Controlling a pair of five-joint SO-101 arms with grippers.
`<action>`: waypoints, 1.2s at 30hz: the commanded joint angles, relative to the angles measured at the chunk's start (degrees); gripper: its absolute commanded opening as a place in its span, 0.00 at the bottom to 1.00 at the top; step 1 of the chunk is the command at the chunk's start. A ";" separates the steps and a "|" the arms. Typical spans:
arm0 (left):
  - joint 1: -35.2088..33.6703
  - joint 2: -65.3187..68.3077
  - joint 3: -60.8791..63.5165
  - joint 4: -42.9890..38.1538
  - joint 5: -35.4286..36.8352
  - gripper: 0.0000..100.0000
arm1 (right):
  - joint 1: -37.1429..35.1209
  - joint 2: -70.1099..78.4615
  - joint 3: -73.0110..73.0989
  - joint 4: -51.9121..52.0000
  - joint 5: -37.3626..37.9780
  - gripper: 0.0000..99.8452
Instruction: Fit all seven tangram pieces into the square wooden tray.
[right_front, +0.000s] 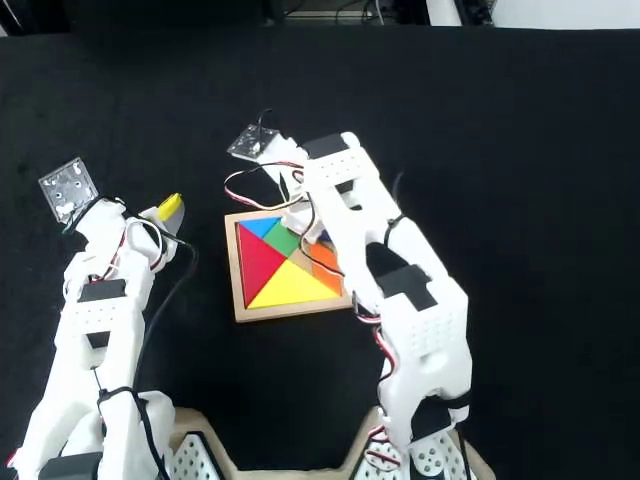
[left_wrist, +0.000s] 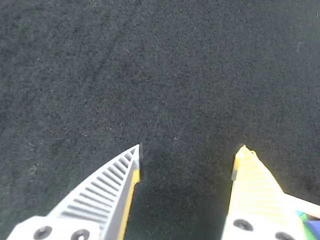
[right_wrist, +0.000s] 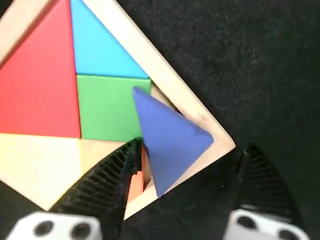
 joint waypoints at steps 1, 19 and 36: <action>0.57 -1.05 -0.84 -1.23 -0.53 0.29 | 2.55 -1.63 -0.75 0.35 0.62 0.30; 0.57 -1.05 -0.84 -1.23 -0.53 0.29 | 5.36 -6.99 -9.19 -4.57 0.70 0.28; 0.57 -1.05 -0.84 -1.32 -0.53 0.29 | 6.68 5.05 -12.26 -1.67 0.70 0.01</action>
